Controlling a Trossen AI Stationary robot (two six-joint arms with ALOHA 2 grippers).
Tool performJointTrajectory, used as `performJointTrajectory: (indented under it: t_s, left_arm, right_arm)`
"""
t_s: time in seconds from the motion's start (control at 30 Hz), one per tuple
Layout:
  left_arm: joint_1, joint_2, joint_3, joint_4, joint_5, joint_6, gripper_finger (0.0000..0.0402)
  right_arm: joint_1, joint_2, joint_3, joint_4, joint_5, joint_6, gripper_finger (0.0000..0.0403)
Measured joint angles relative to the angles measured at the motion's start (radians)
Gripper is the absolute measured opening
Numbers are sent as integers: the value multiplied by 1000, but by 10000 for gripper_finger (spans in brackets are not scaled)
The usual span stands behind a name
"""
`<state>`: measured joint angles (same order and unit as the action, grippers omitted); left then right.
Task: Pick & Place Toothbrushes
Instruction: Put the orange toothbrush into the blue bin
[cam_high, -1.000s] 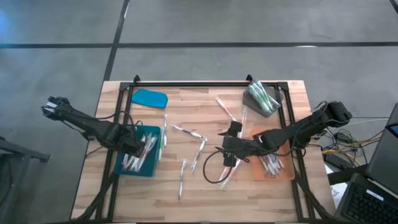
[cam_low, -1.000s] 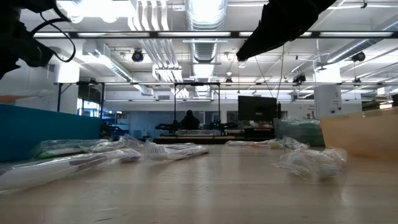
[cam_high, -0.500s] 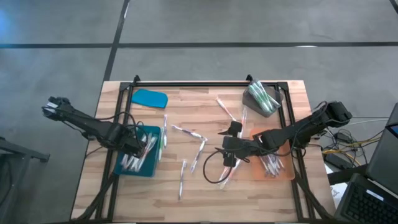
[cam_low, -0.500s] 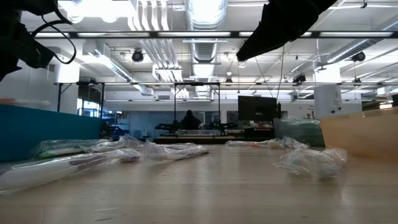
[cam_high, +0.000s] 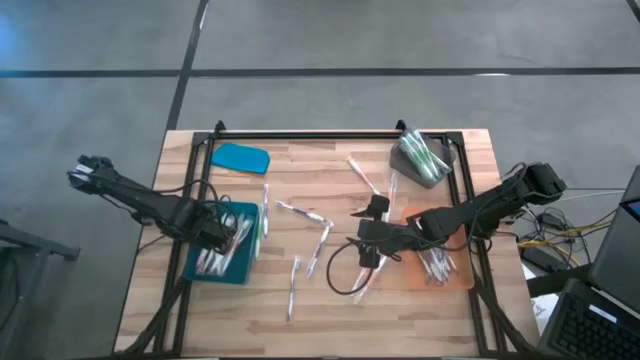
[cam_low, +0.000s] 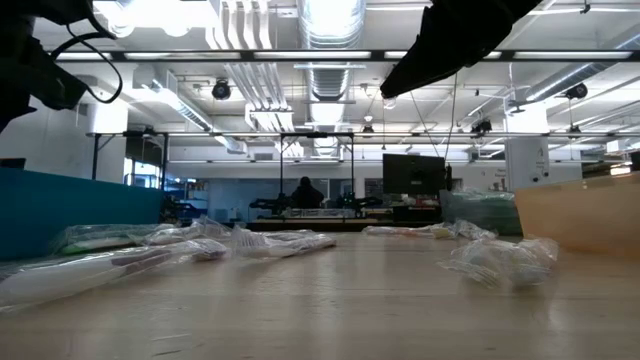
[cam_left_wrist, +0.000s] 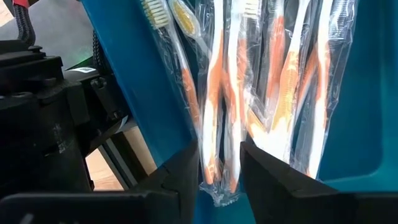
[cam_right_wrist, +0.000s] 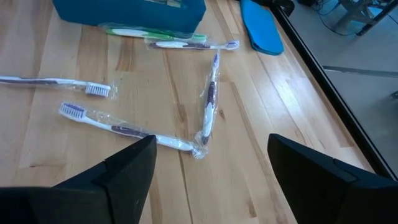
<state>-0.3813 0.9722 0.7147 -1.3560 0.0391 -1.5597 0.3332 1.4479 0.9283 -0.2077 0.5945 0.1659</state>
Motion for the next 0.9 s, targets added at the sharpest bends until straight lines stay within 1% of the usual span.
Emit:
performJointTrajectory:
  t_s: [0.3, 0.47, 0.63, 0.73, 0.83, 0.9]
  left_arm:
    - [0, 0, 49, -2, 1, 37, 124]
    - [0, 0, 63, 35, -6, 41, 124]
    - [0, 0, 63, 145, -36, 92, 124]
    - [0, 0, 64, 239, -69, 148, 124]
    - [0, 0, 64, 344, -117, 214, 124]
    - [0, 0, 64, 420, -158, 268, 124]
  right_arm:
    - [0, 0, 0, 0, 0, 0, 273]
    - [0, 0, 0, 0, 0, 0, 265]
    - [0, 0, 0, 0, 0, -7, 263]
    - [0, 0, 0, 0, 0, -8, 270]
    - [1, 0, 0, 0, -3, -13, 280]
    - [0, -1, 0, 0, -32, -17, 287]
